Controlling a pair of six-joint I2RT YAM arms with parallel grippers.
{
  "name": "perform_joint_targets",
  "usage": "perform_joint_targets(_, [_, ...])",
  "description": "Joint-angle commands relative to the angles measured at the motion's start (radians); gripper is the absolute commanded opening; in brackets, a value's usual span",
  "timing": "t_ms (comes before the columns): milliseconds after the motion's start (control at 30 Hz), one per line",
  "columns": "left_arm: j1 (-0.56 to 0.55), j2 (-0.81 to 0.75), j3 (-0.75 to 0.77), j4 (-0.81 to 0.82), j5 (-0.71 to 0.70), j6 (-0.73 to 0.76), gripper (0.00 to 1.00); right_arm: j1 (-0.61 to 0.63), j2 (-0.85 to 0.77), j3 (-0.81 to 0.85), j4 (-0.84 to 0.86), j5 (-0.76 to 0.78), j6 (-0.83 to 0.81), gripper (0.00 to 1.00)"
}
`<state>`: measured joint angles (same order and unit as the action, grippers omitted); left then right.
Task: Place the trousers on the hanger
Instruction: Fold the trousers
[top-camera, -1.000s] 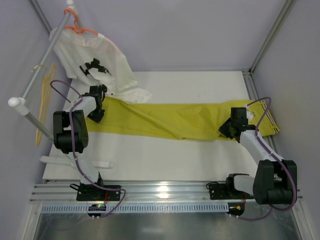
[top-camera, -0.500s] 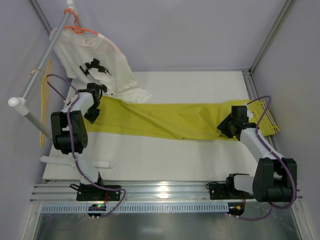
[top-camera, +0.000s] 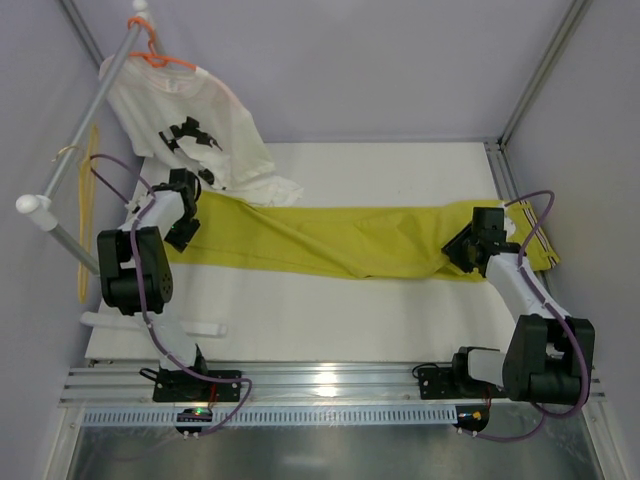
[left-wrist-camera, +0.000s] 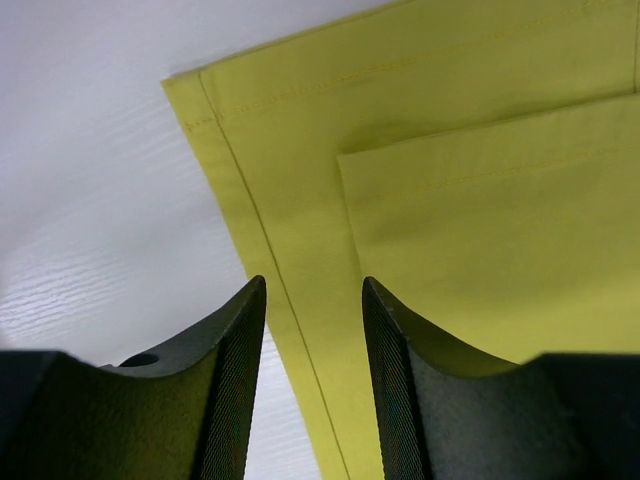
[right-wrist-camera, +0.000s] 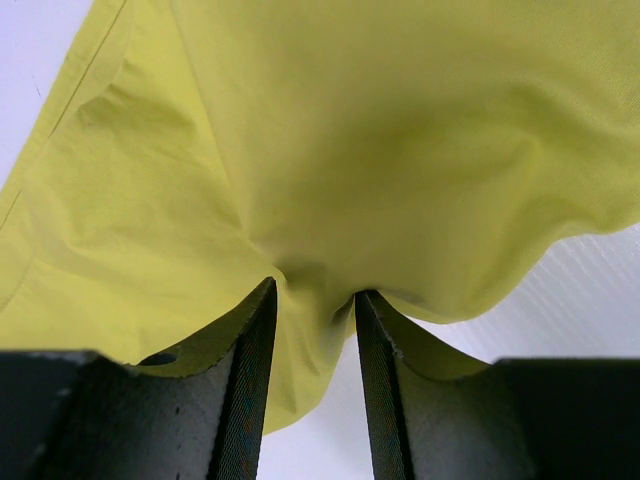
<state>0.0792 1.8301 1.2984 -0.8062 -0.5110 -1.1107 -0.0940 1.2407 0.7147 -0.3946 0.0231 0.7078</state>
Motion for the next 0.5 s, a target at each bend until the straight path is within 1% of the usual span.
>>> perform_joint_targets(0, [0.008,-0.002,-0.007,0.082,0.026,-0.004,0.45,-0.004,-0.038,0.038,0.005,-0.005,-0.019,0.40])
perform_joint_targets(67, [0.008,0.015,-0.008,0.097,0.049,-0.005,0.45,-0.004,-0.035,0.045,0.003,-0.006,-0.021,0.40])
perform_joint_targets(200, [0.008,0.035,-0.022,0.148,0.074,-0.023,0.48,-0.004,-0.040,0.046,0.003,-0.006,-0.025,0.41])
perform_joint_targets(467, [0.008,0.083,-0.030,0.156,0.097,-0.040,0.49,-0.004,-0.035,0.051,0.002,0.006,-0.027,0.40])
